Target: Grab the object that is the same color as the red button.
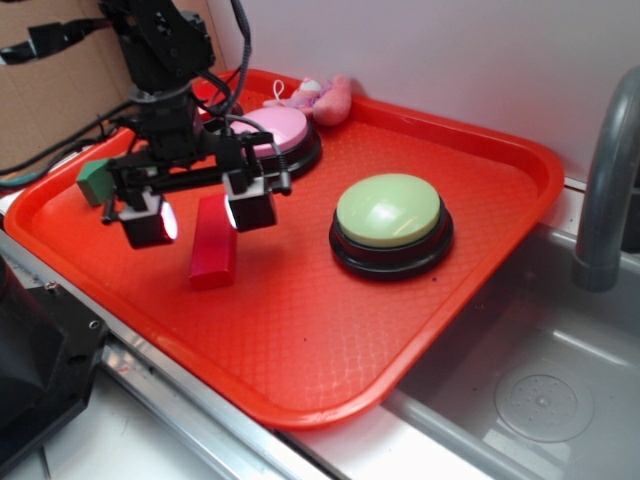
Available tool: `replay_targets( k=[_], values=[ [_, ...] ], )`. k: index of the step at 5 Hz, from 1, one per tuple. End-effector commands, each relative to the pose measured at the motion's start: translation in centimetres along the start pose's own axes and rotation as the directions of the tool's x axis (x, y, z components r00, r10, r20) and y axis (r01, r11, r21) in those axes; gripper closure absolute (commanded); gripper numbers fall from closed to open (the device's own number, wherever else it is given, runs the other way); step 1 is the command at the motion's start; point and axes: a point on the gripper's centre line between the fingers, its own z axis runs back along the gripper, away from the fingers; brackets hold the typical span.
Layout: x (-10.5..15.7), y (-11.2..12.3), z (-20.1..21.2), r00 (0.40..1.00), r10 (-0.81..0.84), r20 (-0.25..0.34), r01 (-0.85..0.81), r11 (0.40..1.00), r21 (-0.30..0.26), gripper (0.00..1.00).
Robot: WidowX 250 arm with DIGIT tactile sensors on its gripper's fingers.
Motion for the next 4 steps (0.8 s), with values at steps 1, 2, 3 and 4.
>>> replay_targets(
  k=[1,2,3,4],
  values=[
    [1.2,0.3,-1.1,1.000,-0.006,-0.012,0.005,0.998,-0.064,0.00],
    [1.3,-0.1,-1.5,1.000,0.012,-0.012,-0.013,1.000,-0.018,0.00],
    [1.2,-0.5,-1.5,1.000,0.021,-0.003,-0.021,1.000,-0.017,0.00],
    [1.1,-0.7,-1.4,1.000,0.008,0.004,-0.008,1.000,-0.001,1.00]
  ],
)
